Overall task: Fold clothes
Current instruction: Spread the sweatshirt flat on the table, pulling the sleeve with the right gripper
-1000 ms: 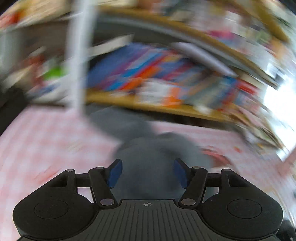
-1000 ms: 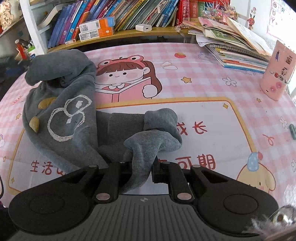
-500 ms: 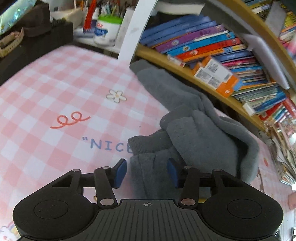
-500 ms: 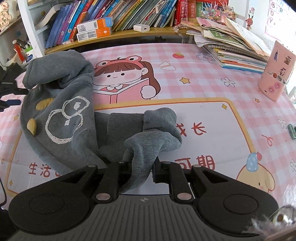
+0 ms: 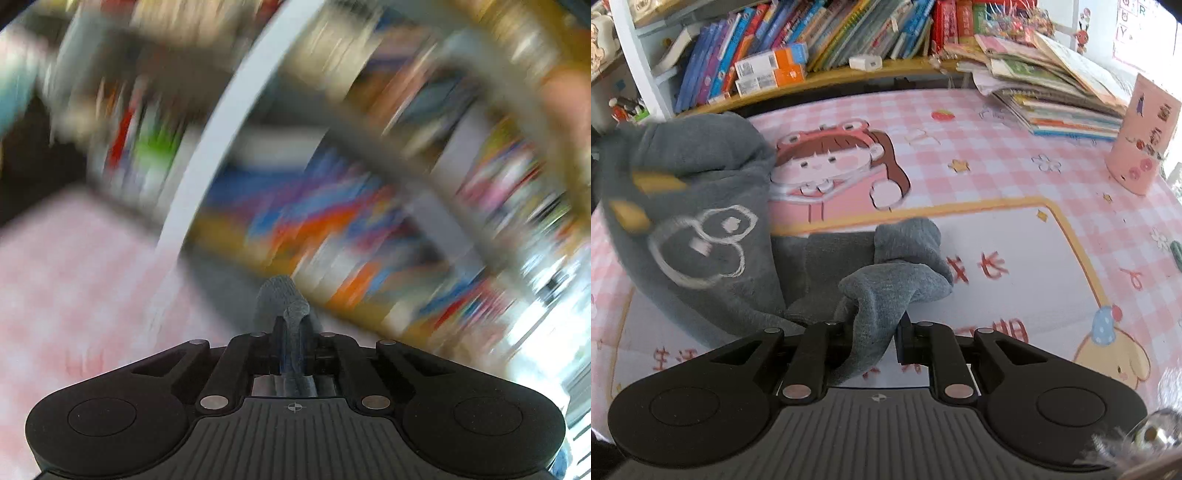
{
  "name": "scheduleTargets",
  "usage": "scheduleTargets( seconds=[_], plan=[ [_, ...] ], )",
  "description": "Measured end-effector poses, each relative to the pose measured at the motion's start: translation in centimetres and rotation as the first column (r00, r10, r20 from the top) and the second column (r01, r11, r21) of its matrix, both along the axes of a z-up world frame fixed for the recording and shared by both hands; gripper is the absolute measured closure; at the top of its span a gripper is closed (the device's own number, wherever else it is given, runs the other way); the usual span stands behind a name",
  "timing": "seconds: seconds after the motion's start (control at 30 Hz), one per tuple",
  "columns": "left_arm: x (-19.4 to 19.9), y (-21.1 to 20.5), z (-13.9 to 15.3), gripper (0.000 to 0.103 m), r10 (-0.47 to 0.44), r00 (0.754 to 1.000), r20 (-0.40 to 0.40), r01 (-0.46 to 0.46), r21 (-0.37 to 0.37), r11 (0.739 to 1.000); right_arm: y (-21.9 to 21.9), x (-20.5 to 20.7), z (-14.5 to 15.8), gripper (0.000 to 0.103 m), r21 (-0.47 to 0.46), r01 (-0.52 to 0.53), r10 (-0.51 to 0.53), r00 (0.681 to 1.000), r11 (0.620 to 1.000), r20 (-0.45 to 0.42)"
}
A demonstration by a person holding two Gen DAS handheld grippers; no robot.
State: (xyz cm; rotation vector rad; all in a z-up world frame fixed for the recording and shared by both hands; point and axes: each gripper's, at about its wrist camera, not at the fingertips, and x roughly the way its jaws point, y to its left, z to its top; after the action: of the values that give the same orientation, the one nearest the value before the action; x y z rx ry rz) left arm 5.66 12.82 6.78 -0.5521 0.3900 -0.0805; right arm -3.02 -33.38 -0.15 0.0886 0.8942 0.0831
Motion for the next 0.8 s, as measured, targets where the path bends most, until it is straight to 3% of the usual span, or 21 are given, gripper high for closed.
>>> scheduleTargets(
  seconds=[0.07, 0.13, 0.2, 0.27, 0.33, 0.37, 0.47, 0.53, 0.67, 0.73, 0.8],
  plan=[
    [-3.3, 1.7, 1.3, 0.098, 0.092, 0.995, 0.045, -0.091, -0.004, 0.996, 0.4, 0.2, 0.4, 0.089, 0.008, -0.022, 0.022, 0.999, 1.000, 0.025],
    [-5.6, 3.8, -0.6, 0.098, 0.187, 0.981, -0.051, -0.187, 0.011, 0.982, 0.9, 0.3, 0.5, 0.089, 0.013, -0.053, 0.052, 0.998, 0.999, 0.041],
    [-7.5, 5.6, -4.8, 0.098, 0.248, 0.939, -0.240, -0.244, 0.047, 0.969, 1.4, 0.5, 0.3, 0.088, -0.001, -0.077, 0.077, 0.997, 0.997, 0.024],
    [-10.1, 6.6, -8.7, 0.098, 0.275, 0.879, -0.389, -0.292, 0.016, 0.956, 1.7, 0.8, -0.2, 0.088, -0.004, -0.083, 0.083, 0.997, 0.997, -0.010],
    [-12.1, 6.4, -10.8, 0.098, 0.297, 0.841, -0.453, -0.324, 0.018, 0.946, 1.6, 1.0, -0.6, 0.087, -0.006, -0.073, 0.073, 0.997, 0.997, -0.028],
    [-12.9, 6.1, -11.3, 0.098, 0.305, 0.833, -0.461, -0.333, 0.021, 0.943, 1.6, 1.0, -0.7, 0.087, -0.007, -0.066, 0.065, 0.997, 0.998, -0.035],
    [-14.3, 6.2, -11.7, 0.097, 0.302, 0.839, -0.452, -0.333, 0.012, 0.943, 1.8, 1.2, -0.8, 0.085, -0.016, -0.049, 0.048, 0.998, 0.999, -0.049],
    [-14.3, 6.2, -11.2, 0.097, 0.298, 0.850, -0.434, -0.318, 0.028, 0.948, 2.0, 1.4, -0.9, 0.071, -0.044, -0.036, 0.034, 0.998, 0.998, -0.051],
    [-14.6, 6.8, -10.6, 0.097, 0.308, 0.855, -0.416, -0.331, 0.018, 0.943, 1.7, 1.6, -1.0, 0.062, -0.074, 0.004, -0.007, 0.999, 0.997, -0.043],
    [-14.5, 7.0, -10.4, 0.097, 0.308, 0.854, -0.419, -0.331, 0.018, 0.943, 1.7, 1.6, -0.9, 0.050, -0.096, 0.011, -0.014, 0.999, 0.995, -0.032],
    [-14.4, 7.1, -10.3, 0.097, 0.305, 0.854, -0.421, -0.327, 0.021, 0.945, 1.6, 1.6, -0.9, 0.048, -0.118, 0.019, -0.021, 1.000, 0.993, -0.020]
  ],
)
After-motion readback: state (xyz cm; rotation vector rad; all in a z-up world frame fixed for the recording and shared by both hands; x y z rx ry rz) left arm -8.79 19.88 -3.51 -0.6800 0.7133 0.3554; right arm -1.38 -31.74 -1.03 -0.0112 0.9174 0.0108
